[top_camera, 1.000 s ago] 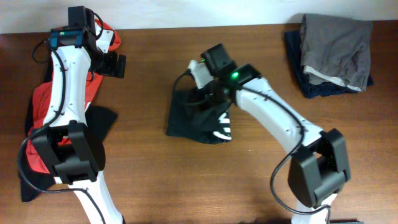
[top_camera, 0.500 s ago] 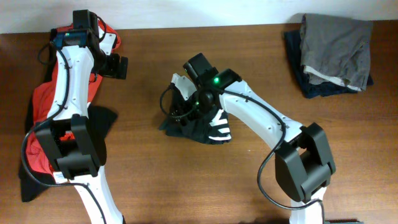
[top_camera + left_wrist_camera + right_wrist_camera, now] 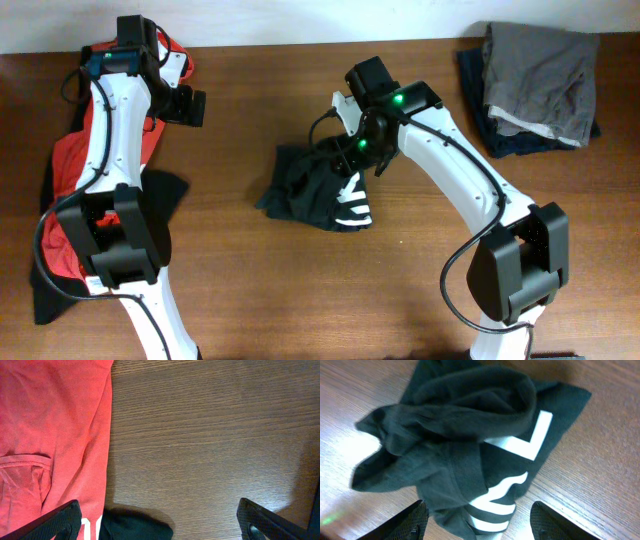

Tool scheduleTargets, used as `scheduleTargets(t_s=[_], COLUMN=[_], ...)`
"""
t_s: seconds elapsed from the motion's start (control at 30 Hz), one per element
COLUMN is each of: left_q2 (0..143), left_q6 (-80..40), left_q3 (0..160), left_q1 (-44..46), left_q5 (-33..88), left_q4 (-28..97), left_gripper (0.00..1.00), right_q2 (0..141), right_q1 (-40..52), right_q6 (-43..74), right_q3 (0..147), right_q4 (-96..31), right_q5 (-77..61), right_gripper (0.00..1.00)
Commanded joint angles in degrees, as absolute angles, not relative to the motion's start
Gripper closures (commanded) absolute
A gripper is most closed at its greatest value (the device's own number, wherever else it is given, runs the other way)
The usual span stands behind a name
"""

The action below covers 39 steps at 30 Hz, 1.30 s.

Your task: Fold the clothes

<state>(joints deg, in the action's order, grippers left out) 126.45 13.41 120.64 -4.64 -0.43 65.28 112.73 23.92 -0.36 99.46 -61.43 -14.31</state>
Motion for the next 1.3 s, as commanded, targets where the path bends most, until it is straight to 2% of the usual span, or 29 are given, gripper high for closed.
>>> scheduleTargets(t_s=[0.0,0.1,0.37,0.57,0.63,0.8,1.07,1.1,1.2,1.27], left_q2=[126.8,126.8,126.8,126.8,126.8,126.8,126.8,126.8,126.8,126.8], left_q6=[12.67,12.67,12.67,12.64,12.64,12.64,12.64,12.64,12.64,12.67], left_q3=[121.05,121.05,121.05,121.05,121.05,121.05,121.05,121.05,121.05,121.05], left_q1=[-4.93,-4.93,-4.93,-4.93,-4.93,-4.93,-4.93,-4.95,-4.93,-4.93], left_q5=[0.64,0.64,0.64,0.67,0.64,0.64,0.64,0.64,0.64,0.64], left_q4=[65.1,64.99,64.97,64.9,64.9,64.9,64.47,64.4,64.07,63.86], left_gripper=[0.01,0.01,0.01,0.01,0.01,0.01,0.01,0.01,0.01,0.01], right_q2=[113.91,113.95,113.95,113.91,113.86,112.51,111.83,111.83,111.83,111.77], right_q1=[23.86,23.86,23.92,24.08,24.27,28.01,39.51,40.66,42.17,42.11], right_q6=[-3.2,-3.2,-3.9,-4.34,-4.82,-5.78,-5.56,-5.56,-5.56,-5.56], right_q3=[96.9,95.7,89.45,88.88,89.14,90.98,91.09,91.09,91.09,91.18], right_q4=[-59.27,-57.65,-50.54,-49.01,-49.08,-51.05,-55.24,-55.75,-56.07,-55.94], right_q5=[-19.7,-19.77,-20.62,-23.55,-25.56,-28.34,-29.93,-29.89,-29.45,-29.28], right_gripper=[0.35,0.36,0.57,0.94,0.96,0.96,0.95,0.85,0.44,0.38])
